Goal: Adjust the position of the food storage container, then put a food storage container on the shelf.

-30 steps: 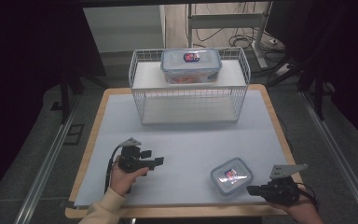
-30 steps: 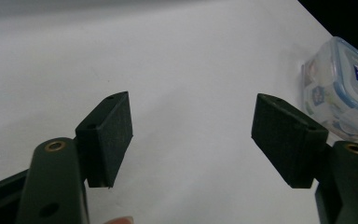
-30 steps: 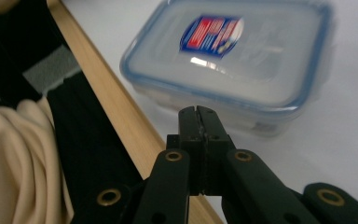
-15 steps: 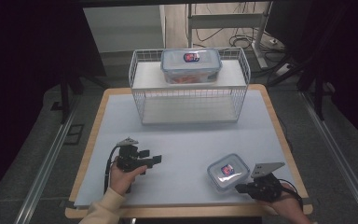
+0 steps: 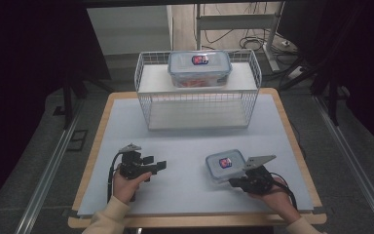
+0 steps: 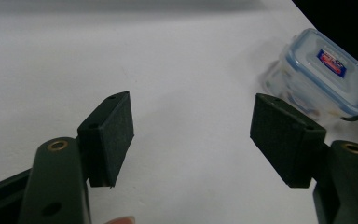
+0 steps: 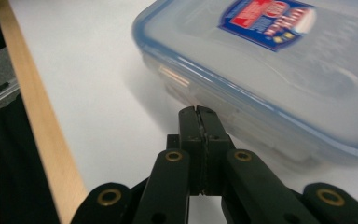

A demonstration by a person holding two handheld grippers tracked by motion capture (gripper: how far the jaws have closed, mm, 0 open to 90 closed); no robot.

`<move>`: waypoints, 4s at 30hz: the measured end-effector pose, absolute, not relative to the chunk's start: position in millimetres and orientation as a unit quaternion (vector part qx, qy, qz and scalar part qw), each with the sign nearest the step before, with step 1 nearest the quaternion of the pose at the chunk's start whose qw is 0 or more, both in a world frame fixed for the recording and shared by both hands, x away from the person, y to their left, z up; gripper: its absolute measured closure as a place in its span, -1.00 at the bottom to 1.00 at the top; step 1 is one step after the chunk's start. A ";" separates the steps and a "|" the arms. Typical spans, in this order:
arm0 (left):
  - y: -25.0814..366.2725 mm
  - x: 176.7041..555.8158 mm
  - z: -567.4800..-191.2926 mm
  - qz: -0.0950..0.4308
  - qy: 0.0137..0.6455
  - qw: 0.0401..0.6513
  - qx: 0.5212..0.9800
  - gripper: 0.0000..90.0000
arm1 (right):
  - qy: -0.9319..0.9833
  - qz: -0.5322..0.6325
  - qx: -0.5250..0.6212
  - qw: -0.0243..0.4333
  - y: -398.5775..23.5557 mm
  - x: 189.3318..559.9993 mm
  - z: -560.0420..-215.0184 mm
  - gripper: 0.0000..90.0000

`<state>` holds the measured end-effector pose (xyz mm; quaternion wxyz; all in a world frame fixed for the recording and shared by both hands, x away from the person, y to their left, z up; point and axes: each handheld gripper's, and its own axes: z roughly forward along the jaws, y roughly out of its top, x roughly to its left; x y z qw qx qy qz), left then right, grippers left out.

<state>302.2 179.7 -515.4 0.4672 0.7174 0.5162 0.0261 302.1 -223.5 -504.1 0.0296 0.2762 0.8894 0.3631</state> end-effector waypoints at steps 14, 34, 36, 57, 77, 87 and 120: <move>179.7 300.9 -516.1 0.026 0.512 0.463 0.723 -0.35 | 0.861 0.406 0.305 0.036 -241.4 299.5 -486.0 0.99; 179.6 303.1 -521.1 0.025 0.517 0.452 0.726 -0.35 | 0.836 0.370 0.399 0.067 -274.5 340.3 -504.7 0.99; 179.1 302.8 -520.7 0.025 0.517 0.453 0.726 -0.35 | 0.836 0.370 0.401 0.066 -275.0 341.1 -504.9 0.99; 182.7 303.8 -521.3 0.025 0.525 0.454 0.720 -0.35 | 0.848 0.364 0.381 0.059 -238.5 346.2 -506.9 0.99; 184.6 304.2 -521.8 0.024 0.526 0.454 0.719 -0.35 | 0.861 0.365 0.351 0.044 -191.0 349.8 -512.9 0.99; 185.1 303.4 -520.9 0.021 0.526 0.456 0.717 -0.35 | 0.841 0.393 0.368 0.048 -204.9 349.4 -502.8 0.96; 166.2 307.2 -513.6 -0.008 0.508 0.453 0.733 -0.54 | 0.786 0.456 0.417 -0.042 -227.0 351.6 -496.6 -0.35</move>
